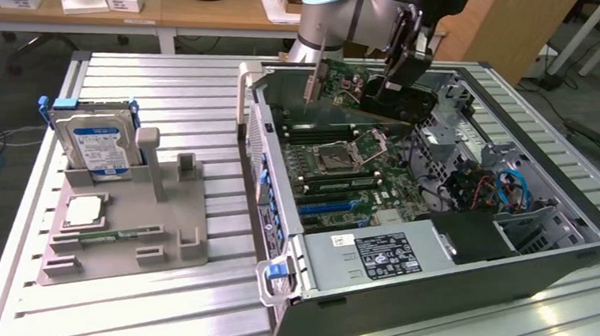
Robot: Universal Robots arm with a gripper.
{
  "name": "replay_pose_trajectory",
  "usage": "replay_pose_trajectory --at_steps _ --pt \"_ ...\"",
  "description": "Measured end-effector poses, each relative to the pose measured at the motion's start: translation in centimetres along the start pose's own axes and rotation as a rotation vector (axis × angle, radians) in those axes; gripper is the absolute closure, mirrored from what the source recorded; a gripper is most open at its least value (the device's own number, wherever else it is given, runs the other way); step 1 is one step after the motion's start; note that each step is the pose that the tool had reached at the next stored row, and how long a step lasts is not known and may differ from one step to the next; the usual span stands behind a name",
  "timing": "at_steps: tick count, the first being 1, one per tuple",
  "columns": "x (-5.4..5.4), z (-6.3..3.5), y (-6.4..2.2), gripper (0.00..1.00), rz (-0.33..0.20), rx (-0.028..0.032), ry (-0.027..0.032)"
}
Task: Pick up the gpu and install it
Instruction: 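Insert the gpu into the slot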
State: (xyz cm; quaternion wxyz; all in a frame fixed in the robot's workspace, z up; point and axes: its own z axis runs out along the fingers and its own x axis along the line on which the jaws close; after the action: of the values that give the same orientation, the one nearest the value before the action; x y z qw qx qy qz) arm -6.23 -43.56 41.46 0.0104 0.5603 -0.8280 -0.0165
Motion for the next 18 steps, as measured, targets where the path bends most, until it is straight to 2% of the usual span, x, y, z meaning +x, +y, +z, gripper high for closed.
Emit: replay_pose_trajectory --at_steps 18 --pt "0.00 0.00 0.00 0.73 -0.078 -0.0001 0.0031"
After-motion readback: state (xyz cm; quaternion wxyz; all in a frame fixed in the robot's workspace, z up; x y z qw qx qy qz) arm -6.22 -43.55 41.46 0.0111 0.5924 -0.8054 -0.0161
